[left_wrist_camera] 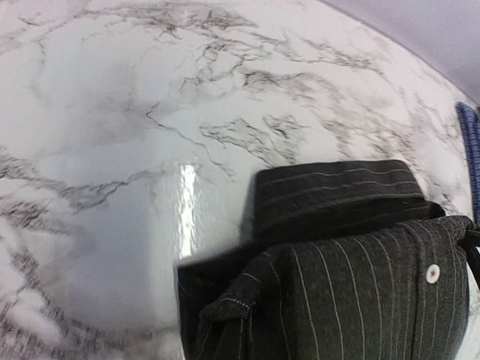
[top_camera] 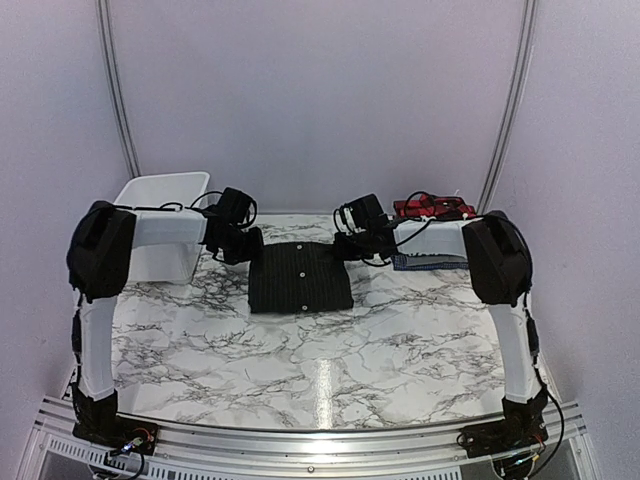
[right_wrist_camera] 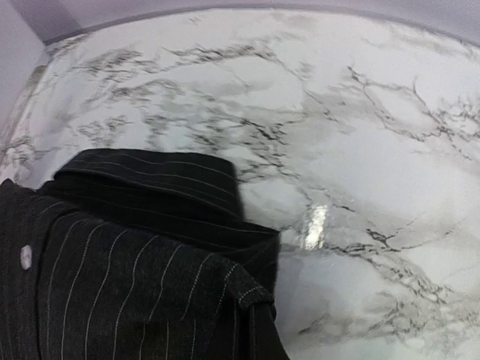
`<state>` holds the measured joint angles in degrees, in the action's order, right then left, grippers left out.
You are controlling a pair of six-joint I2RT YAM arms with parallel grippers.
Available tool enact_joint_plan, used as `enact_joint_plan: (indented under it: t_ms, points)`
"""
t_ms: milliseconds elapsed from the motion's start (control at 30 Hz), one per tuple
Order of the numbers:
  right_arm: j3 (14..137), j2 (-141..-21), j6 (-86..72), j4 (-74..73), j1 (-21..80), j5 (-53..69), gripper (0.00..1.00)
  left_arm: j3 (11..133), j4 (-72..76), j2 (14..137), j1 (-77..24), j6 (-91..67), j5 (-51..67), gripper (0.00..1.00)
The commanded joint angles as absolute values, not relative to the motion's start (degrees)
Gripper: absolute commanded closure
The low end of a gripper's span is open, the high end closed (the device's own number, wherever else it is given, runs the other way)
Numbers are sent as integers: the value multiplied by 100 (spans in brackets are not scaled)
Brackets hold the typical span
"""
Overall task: Fold and stack the long sleeve shirts
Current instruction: Fold the 2/3-rectangle-folded shirt at the center of the board.
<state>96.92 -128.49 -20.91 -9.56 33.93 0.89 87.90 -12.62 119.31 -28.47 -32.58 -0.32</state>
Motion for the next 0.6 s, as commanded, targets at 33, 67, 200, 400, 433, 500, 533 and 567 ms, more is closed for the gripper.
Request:
enact_joint_plan:
  t_ms: [33, 67, 200, 400, 433, 500, 533, 567]
  points:
    - [10264, -13416, -2208, -926, 3160, 609, 100, 9677, -1342, 12936, -2804, -3249, 505, 100]
    - [10175, -13421, -2222, -883, 3146, 677, 100, 9627, -1319, 12967, -2808, -3320, 537, 100]
    - [9302, -13075, -2266, -615, 3168, 846, 100, 8898, -965, 12622, -2928, -3438, 606, 100]
    - [7034, -11631, -2444, -45, 3367, 835, 100, 7197, -294, 11229, -3463, -3740, 337, 100]
    - [6658, -11327, -2470, 92, 3437, 793, 100, 6879, -230, 10984, -3588, -3811, 259, 100]
    - [6016, -10735, -2535, 152, 3613, 716, 100, 6286, -175, 10513, -3867, -3951, 51, 100]
    - [5744, -10461, -2572, 95, 3708, 616, 100, 6003, -170, 10119, -4022, -4026, -187, 100]
    - [5538, -10176, -2609, 36, 3793, 507, 100, 5754, -171, 9838, -4147, -4079, -351, 100]
